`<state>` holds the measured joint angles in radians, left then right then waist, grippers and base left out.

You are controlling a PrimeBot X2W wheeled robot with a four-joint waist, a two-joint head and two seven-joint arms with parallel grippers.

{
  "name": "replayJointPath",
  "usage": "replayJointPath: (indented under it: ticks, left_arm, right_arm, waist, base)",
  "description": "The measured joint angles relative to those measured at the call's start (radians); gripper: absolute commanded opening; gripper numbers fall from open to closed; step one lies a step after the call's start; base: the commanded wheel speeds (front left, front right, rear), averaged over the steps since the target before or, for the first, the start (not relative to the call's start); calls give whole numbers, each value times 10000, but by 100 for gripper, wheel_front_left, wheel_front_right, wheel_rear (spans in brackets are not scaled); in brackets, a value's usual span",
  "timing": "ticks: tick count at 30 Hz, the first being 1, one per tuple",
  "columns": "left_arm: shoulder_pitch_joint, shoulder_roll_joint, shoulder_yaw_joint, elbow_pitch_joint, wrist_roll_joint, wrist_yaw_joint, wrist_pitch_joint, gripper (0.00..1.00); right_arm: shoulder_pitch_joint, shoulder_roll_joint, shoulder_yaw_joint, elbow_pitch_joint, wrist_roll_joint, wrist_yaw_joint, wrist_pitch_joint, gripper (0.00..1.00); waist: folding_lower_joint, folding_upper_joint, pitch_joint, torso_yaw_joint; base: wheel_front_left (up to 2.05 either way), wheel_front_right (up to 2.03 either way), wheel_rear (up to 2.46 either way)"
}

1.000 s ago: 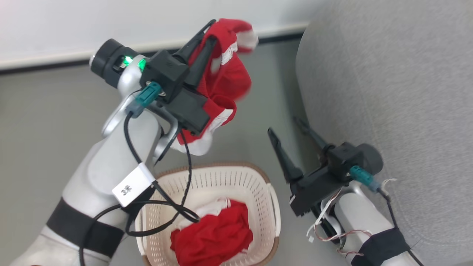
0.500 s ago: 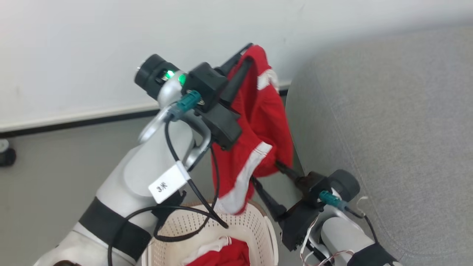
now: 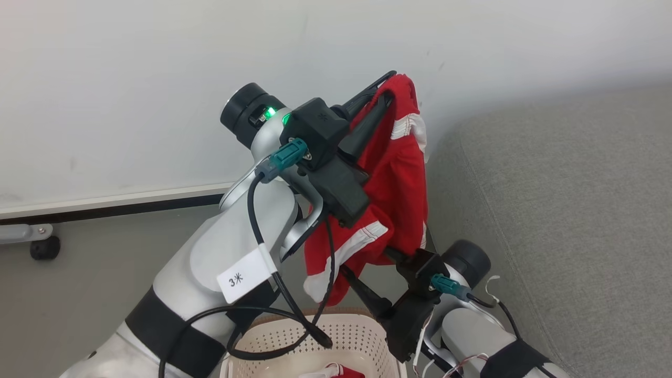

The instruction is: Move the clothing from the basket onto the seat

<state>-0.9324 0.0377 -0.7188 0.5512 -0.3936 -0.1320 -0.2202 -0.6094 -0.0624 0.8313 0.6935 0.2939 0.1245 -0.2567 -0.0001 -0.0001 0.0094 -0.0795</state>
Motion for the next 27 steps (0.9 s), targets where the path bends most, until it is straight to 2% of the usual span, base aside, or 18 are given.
replayJointPath:
  ticks: [1,2,6,11,12,13,14,16,17,18,27]
  left_arm:
    - [2,2,0,-61,-86,0,6,0]
    - [7,-2,2,-111,-198,0,77,0]
    - [249,6,111,-125,-357,33,194,0]
    - [723,52,383,52,-529,278,336,0]
    - [825,92,458,109,-552,328,336,5]
    - [926,174,550,178,-585,368,336,18]
    - [1035,290,635,236,-635,405,336,24]
    - [1283,535,802,334,-813,543,336,41]
    - [1406,627,890,376,-867,571,324,82]
    - [1511,704,978,435,-918,633,322,100]
    - [2498,1174,1246,523,-1058,792,54,100]
  right_arm:
    - [-99,0,127,19,79,0,0,29]
    - [-198,0,249,44,113,0,0,0]
    - [-425,0,359,46,368,0,2,0]
    - [-460,-59,420,-96,748,0,0,0]
    - [-473,-100,424,-161,825,0,2,0]
    - [-499,-159,454,-226,853,0,0,0]
    - [-531,-245,483,-314,857,2,2,0]
    - [-573,-422,431,-543,951,2,2,0]
    - [-583,-516,395,-658,1001,2,0,0]
    - [-592,-617,368,-759,1026,2,2,0]
    - [-786,-1501,-579,-1425,1214,2,0,0]
  waist:
    - [0,0,-29,26]
    - [0,0,-52,47]
    - [0,0,-96,50]
    - [1,2,-78,-142]
    - [0,2,-72,-194]
    - [0,2,-66,-253]
    - [1,2,-61,-317]
    - [1,2,-48,-463]
    - [1,2,-41,-542]
    - [1,2,-33,-626]
    - [1,2,34,-1527]
  base:
    - [0,0,0]
    - [0,0,0]
    - [0,0,0]
    - [0,0,0]
    - [0,0,0]
    - [0,0,0]
    - [0,0,0]
    - [0,0,0]
    - [0,0,0]
    - [0,0,0]
    - [0,0,0]
